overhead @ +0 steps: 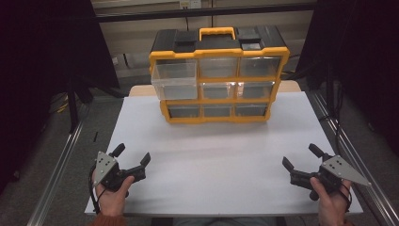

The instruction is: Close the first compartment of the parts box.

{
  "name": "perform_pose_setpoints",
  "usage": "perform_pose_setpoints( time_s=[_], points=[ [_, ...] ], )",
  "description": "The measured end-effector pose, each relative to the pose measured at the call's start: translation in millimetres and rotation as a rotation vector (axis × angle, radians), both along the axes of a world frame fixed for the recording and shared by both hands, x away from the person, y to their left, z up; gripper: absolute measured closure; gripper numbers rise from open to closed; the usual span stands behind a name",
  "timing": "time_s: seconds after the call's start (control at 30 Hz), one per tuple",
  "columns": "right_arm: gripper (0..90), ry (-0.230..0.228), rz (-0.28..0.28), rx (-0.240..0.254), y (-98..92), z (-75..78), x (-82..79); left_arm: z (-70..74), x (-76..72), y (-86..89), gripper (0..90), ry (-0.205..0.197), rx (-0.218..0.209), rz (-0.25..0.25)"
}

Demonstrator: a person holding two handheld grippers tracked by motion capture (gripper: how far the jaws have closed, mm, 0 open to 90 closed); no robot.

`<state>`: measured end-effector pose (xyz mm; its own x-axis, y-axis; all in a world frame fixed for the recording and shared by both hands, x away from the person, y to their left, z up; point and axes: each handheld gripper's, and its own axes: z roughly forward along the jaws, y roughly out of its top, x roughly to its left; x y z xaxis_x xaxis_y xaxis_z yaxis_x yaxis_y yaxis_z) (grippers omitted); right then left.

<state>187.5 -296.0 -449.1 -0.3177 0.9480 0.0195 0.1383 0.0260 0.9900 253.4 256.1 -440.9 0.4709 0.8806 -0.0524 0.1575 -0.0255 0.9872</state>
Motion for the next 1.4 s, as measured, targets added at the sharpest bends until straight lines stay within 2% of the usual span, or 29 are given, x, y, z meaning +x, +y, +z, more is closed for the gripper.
perform_pose_setpoints(
  time_s=[0.07, 0.1, 0.13, 0.17, 0.2, 0.23, 0.3, 0.4, 0.47, 0.67, 0.73, 0.8, 0.83, 0.87, 0.93, 1.0, 1.03, 1.17, 1.23, 1.3, 1.4],
  points=[
    [0.4, 0.006, 0.006, 0.001, 0.0, -0.1, -0.3, 0.9, -1.6, -0.6, 2.6, 0.001, -0.005, -0.016],
    [0.3, 0.006, 0.006, -0.001, 0.2, -0.3, -0.1, 1.7, -2.6, -1.5, 2.6, 0.009, -0.012, -0.002],
    [0.4, 0.007, 0.006, 0.002, 0.5, -0.3, -0.1, 2.4, -2.9, -2.8, 2.6, 0.001, -0.027, -0.020],
    [0.4, 0.010, 0.008, 0.001, 0.9, -0.1, -0.3, 3.7, -4.1, -2.6, 2.6, 0.001, 0.000, -0.018],
    [0.4, 0.009, 0.012, -0.003, 0.9, -0.3, 0.2, 4.6, -4.9, -4.1, 2.6, -0.003, 0.004, -0.025],
    [0.4, 0.009, 0.012, -0.003, 0.9, -0.3, 0.2, 5.0, -5.2, -6.2, 2.6, 0.002, -0.007, -0.028],
    [0.5, 0.014, 0.007, 0.002, 1.4, -0.4, 0.3, 6.3, -5.5, -7.6, 2.5, 0.011, 0.002, -0.041],
    [0.5, 0.020, 0.012, 0.006, 1.1, -0.3, 0.0, 8.4, -6.5, -12.0, 2.5, -0.007, 0.003, -0.061],
    [0.5, 0.021, 0.013, 0.007, 1.5, -0.3, -0.1, 9.9, -7.0, -14.3, 2.5, -0.004, -0.012, -0.073],
    [0.7, 0.028, 0.024, 0.006, 2.4, -0.9, 0.3, 18.3, -10.1, -21.1, 3.3, -0.011, 0.007, -0.135],
    [0.7, 0.027, 0.024, 0.004, 2.4, -1.0, 0.5, 20.1, -11.6, -24.1, 3.7, -0.001, 0.017, -0.145],
    [0.6, 0.026, 0.028, 0.010, 2.9, -0.8, 0.7, 21.0, -11.6, -26.6, 4.1, 0.032, -0.010, -0.183],
    [0.6, 0.027, 0.029, 0.011, 2.9, -0.6, 0.4, 21.4, -12.4, -28.5, 4.1, 0.036, -0.013, -0.180],
    [0.6, 0.026, 0.030, 0.007, 2.9, -0.6, 0.4, 22.2, -12.8, -29.9, 4.1, 0.036, 0.001, -0.185],
    [0.6, 0.026, 0.031, 0.010, 2.9, -0.7, 0.2, 24.4, -13.3, -33.1, 4.1, 0.030, 0.013, -0.203],
    [0.5, 0.025, 0.033, 0.006, 3.0, -0.7, 0.0, 27.3, -14.1, -36.4, 4.1, 0.020, -0.011, -0.219],
    [0.5, 0.025, 0.034, 0.007, 3.1, -0.6, 0.0, 31.7, -14.0, -37.7, 4.1, -0.007, -0.035, -0.251],
    [0.5, 0.025, 0.047, 0.012, 3.5, -1.1, 0.7, 38.5, -13.6, -41.7, 4.5, -0.012, -0.025, -0.280],
    [0.5, 0.027, 0.048, 0.011, 3.2, -1.3, 1.3, 40.5, -12.5, -43.1, 4.7, -0.003, -0.040, -0.277],
    [0.5, 0.025, 0.044, 0.008, 3.0, -1.6, 1.8, 42.3, -10.5, -44.2, 4.6, -0.011, -0.043, -0.275],
    [0.5, 0.026, 0.042, 0.009, 3.3, -1.6, 1.8, 46.7, -5.7, -48.4, 4.3, -0.009, -0.033, -0.261]
  ],
)
